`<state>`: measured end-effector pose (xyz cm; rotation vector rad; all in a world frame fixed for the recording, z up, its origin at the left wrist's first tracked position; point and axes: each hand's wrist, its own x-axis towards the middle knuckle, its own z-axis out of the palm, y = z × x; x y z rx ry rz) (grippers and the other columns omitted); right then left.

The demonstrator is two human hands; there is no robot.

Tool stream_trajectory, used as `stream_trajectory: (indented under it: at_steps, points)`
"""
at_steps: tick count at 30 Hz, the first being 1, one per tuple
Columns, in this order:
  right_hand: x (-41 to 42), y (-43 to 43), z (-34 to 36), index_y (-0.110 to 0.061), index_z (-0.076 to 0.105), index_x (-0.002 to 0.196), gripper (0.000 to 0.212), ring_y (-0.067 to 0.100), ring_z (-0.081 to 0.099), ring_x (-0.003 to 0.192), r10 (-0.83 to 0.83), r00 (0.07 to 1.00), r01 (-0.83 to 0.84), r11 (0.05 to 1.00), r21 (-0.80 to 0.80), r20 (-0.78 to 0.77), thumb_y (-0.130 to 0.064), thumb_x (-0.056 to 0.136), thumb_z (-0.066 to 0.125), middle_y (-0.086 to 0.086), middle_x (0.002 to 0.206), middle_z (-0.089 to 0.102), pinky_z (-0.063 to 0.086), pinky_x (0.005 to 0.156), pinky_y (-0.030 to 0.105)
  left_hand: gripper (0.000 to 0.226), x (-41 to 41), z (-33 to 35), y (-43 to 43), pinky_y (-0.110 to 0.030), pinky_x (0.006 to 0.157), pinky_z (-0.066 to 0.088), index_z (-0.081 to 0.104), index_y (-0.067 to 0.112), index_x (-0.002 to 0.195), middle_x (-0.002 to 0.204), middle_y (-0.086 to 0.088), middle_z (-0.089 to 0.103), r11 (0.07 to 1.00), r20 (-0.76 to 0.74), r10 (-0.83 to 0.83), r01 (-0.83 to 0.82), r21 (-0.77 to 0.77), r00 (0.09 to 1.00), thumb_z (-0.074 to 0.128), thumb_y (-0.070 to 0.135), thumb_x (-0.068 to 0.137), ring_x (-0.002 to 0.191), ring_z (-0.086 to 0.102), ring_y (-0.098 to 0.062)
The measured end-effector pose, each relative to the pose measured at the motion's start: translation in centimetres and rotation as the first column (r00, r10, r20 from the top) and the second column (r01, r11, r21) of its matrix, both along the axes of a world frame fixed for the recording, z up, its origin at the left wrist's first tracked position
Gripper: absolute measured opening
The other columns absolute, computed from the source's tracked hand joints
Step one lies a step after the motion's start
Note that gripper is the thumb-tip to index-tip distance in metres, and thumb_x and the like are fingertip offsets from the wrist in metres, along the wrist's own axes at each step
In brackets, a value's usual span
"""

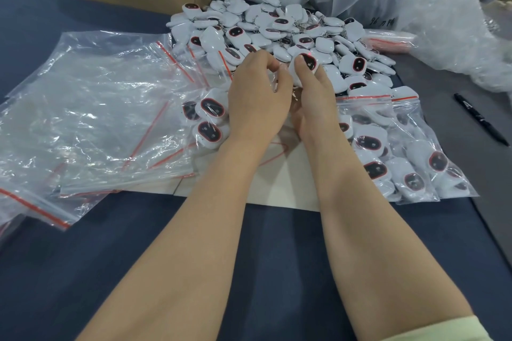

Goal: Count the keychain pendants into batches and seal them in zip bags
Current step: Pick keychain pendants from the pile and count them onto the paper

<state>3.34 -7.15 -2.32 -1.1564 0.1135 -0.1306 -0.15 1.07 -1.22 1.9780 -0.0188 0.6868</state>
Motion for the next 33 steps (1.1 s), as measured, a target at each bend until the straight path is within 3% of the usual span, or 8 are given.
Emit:
stream_trajectory:
  at_steps: [4,10,14,19,22,26,30,33]
  points:
    - [0.3,0.1,0.0,-0.013,0.056,0.083,0.022,0.013,0.062,0.062,-0.043,0.997,0.048,0.997,0.067,-0.068,-0.017,0.102,0.045,-0.005,0.059,0.068,0.048,0.070,0.031,0.017,0.1,-0.1,0.0,-0.030,0.083,0.041,0.061,0.007,0.096,0.098,0.001,0.062,1.000,0.008,0.004,-0.004,0.004,1.000,0.052,0.021,0.092,0.097,0.055,-0.017]
    - [0.0,0.2,0.1,-0.017,0.058,0.083,0.022,0.020,0.059,0.074,-0.014,0.998,0.010,0.997,-0.074,-0.053,-0.021,0.101,0.046,-0.001,0.073,0.065,0.045,0.073,0.036,0.017,0.1,-0.1,0.0,-0.029,0.081,0.040,0.060,0.008,0.095,0.096,0.002,0.060,1.000,0.017,0.012,-0.012,0.010,1.000,0.053,0.023,0.092,0.096,0.054,-0.017]
    - [0.0,0.2,0.2,-0.009,0.056,0.087,0.016,0.016,0.061,0.067,-0.011,0.999,0.009,0.998,-0.062,-0.040,-0.008,0.100,0.046,0.002,0.075,0.064,0.051,0.069,0.033,0.015,0.2,-0.2,0.0,-0.026,0.079,0.039,0.060,0.008,0.094,0.093,0.005,0.057,1.000,0.021,0.016,-0.016,0.015,1.000,0.053,0.021,0.091,0.094,0.054,-0.017]
    - [-0.1,0.2,0.0,0.007,0.052,0.116,0.023,0.022,0.054,0.075,0.001,0.998,-0.012,0.980,-0.198,-0.056,-0.003,0.095,0.052,0.018,0.092,0.055,0.044,0.057,0.025,0.016,0.1,-0.1,0.0,-0.025,0.079,0.039,0.060,0.010,0.094,0.094,0.007,0.057,1.000,0.008,0.012,-0.012,0.007,1.000,0.054,0.024,0.091,0.095,0.054,-0.015]
    - [-0.1,0.2,0.1,-0.005,0.054,0.104,0.010,0.020,0.055,0.073,0.015,0.999,-0.027,0.958,-0.286,-0.044,-0.006,0.094,0.054,0.014,0.089,0.057,0.045,0.059,0.026,0.015,0.2,0.0,0.2,-0.026,0.082,0.041,0.061,0.010,0.095,0.095,0.005,0.057,1.000,-0.014,0.004,-0.004,-0.009,1.000,0.057,0.023,0.089,0.096,0.054,-0.016]
    - [0.4,-0.3,1.0,-0.004,0.042,0.122,0.033,0.017,0.062,0.078,-0.074,0.996,0.048,0.902,-0.429,-0.044,-0.010,0.093,0.058,0.013,0.099,0.061,0.057,0.074,0.032,0.015,0.3,0.1,0.2,-0.027,0.080,0.041,0.061,0.007,0.096,0.100,-0.003,0.060,0.997,-0.078,0.022,-0.016,0.080,0.997,0.057,0.019,0.088,0.097,0.054,-0.019]
    - [0.4,-1.2,2.7,-0.006,0.049,0.097,0.015,0.015,0.062,0.063,-0.051,0.998,0.028,0.864,-0.502,-0.032,-0.012,0.092,0.061,0.008,0.085,0.052,0.059,0.071,0.032,0.010,0.2,0.7,0.5,-0.024,0.073,0.038,0.059,0.010,0.093,0.095,-0.003,0.061,0.999,-0.092,0.050,-0.052,-0.014,0.995,0.054,0.019,0.089,0.089,0.054,-0.018]
    - [-0.1,-1.8,4.1,-0.009,0.055,0.080,0.015,0.006,0.055,0.045,-0.045,0.999,0.037,0.834,-0.550,-0.001,-0.016,0.092,0.061,0.001,0.067,0.051,0.050,0.053,0.019,0.007,0.2,1.0,0.7,-0.015,0.061,0.034,0.051,0.014,0.088,0.081,0.008,0.053,0.987,-0.095,0.048,-0.062,-0.149,0.994,0.053,0.020,0.091,0.078,0.049,-0.010]
